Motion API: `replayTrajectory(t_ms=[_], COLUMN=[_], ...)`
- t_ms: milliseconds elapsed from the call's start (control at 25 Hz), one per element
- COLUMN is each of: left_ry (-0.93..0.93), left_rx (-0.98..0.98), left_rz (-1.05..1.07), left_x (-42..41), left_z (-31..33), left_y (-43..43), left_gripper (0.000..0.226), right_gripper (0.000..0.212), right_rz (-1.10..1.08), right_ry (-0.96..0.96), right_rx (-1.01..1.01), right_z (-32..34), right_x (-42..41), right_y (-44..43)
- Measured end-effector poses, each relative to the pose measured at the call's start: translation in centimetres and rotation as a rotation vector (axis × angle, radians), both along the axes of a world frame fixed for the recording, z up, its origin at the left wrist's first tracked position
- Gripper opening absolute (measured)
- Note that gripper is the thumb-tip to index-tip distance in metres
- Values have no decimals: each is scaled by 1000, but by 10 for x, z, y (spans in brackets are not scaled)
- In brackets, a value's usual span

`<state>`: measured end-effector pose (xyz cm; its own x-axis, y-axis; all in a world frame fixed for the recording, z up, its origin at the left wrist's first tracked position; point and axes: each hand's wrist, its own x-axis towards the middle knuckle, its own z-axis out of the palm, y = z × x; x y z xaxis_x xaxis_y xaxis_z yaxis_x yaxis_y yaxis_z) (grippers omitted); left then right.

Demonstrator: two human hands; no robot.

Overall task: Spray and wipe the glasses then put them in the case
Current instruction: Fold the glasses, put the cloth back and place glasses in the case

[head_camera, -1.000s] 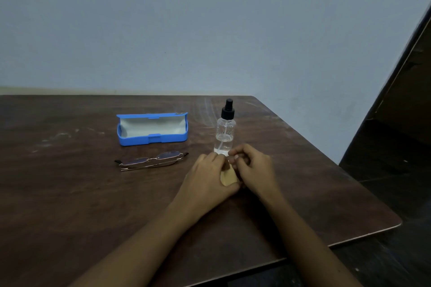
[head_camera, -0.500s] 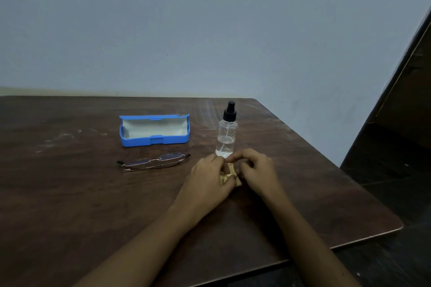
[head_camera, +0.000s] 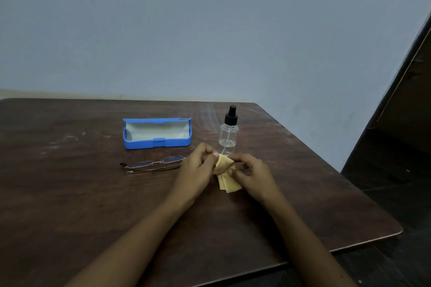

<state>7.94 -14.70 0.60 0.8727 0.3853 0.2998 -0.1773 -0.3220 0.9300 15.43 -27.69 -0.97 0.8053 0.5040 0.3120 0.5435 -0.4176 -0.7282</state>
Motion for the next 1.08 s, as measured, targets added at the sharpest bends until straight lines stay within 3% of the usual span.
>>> replayTrajectory(t_ms=[240,480,560,720,960,1080], left_ry=[7,13,41,76,45,-1], left_rx=[-550,-801,-777,-641,-592,-576], left_rz=[8,38,8,69,209,247], left_x=[4,-7,-14,-25,-25,-19], left_z=[13,27,29,32,32,32], left_y=[17,44,61,94,130,141], left_gripper=[20,15,16,19,3,7], right_gripper=[5,11,15,24,29,28], right_rz=[-15,97,151,204,124,28], right_ry=[150,492,565,509,450,380], right_rx=[171,462,476,481,481,404], right_z=[4,17,25,41,44,41], right_x=[-5,-14,-15,-12,-3,6], right_y=[1,13,21,49,99,116])
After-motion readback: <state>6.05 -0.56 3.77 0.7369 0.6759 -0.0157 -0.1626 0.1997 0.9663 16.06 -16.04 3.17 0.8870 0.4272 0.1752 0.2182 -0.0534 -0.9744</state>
